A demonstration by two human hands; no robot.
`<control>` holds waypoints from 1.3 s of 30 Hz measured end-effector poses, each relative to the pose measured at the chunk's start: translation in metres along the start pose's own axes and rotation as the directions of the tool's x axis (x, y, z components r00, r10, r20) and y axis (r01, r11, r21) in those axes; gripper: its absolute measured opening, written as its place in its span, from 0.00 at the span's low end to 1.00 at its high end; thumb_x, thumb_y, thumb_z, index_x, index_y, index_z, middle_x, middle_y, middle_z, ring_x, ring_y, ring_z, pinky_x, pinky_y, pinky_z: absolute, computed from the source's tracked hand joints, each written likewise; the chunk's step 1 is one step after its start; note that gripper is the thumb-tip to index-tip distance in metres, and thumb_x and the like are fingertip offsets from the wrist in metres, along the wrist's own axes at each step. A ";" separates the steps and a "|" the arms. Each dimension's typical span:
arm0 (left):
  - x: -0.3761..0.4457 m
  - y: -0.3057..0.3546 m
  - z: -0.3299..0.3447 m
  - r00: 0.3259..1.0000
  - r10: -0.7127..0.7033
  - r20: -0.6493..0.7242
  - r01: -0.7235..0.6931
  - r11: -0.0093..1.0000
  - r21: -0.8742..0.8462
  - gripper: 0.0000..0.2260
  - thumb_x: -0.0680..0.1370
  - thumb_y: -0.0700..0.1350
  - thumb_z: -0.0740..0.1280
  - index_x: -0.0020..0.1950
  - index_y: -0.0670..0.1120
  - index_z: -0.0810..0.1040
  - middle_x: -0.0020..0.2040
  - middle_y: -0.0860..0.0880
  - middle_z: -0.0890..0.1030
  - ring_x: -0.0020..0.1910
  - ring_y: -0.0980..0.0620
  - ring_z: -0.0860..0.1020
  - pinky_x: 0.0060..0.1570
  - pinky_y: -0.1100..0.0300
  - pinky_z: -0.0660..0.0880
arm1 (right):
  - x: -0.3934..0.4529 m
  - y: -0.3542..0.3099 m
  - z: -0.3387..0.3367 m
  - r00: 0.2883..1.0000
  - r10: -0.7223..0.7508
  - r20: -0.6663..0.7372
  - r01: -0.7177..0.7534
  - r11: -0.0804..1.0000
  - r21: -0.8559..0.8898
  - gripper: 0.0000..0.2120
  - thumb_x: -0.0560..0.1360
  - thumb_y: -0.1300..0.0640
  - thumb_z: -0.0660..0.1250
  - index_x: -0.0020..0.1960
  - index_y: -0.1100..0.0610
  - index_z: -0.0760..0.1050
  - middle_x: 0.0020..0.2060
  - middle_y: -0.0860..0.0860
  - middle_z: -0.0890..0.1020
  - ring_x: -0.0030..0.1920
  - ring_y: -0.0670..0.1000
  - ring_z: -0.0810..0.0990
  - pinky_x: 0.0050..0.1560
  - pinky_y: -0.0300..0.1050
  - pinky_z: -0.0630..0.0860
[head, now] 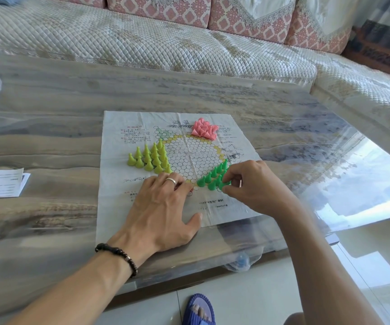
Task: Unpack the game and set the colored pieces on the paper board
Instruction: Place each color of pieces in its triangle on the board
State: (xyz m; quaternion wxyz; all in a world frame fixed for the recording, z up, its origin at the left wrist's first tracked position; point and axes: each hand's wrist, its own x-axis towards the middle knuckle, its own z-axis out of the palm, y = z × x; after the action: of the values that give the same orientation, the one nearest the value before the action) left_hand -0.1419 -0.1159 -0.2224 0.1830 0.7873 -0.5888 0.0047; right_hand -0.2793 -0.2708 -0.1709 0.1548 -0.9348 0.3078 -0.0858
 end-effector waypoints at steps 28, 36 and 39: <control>-0.001 0.000 0.001 1.000 0.021 -0.009 -0.021 1.000 0.000 0.28 0.71 0.64 0.59 0.62 0.48 0.77 0.60 0.52 0.77 0.61 0.51 0.72 0.61 0.53 0.68 | -0.021 0.042 -0.029 0.987 0.159 0.006 -0.159 0.986 0.051 0.04 0.68 0.58 0.73 0.42 0.52 0.83 0.31 0.46 0.80 0.30 0.36 0.74 0.33 0.26 0.69; -0.001 0.002 -0.001 1.000 0.020 -0.013 -0.021 1.000 -0.005 0.28 0.71 0.65 0.57 0.61 0.48 0.78 0.59 0.52 0.77 0.60 0.50 0.73 0.60 0.52 0.69 | -0.016 0.040 -0.027 0.986 0.149 0.074 -0.149 0.989 -0.009 0.03 0.70 0.59 0.73 0.37 0.54 0.82 0.32 0.45 0.81 0.31 0.39 0.75 0.31 0.27 0.68; -0.002 0.002 -0.001 1.000 0.021 -0.011 -0.021 1.000 -0.001 0.29 0.72 0.65 0.57 0.61 0.48 0.78 0.59 0.52 0.77 0.60 0.50 0.73 0.61 0.52 0.69 | -0.012 0.037 -0.020 0.993 0.120 0.017 -0.120 0.993 -0.021 0.04 0.71 0.56 0.72 0.37 0.52 0.81 0.33 0.45 0.80 0.36 0.43 0.77 0.34 0.31 0.69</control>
State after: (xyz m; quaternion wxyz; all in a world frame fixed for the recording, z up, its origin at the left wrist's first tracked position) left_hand -0.1440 -0.1146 -0.2214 0.1864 0.7808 -0.5962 0.0107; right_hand -0.3141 -0.2971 -0.1655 0.1533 -0.9168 0.3629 -0.0650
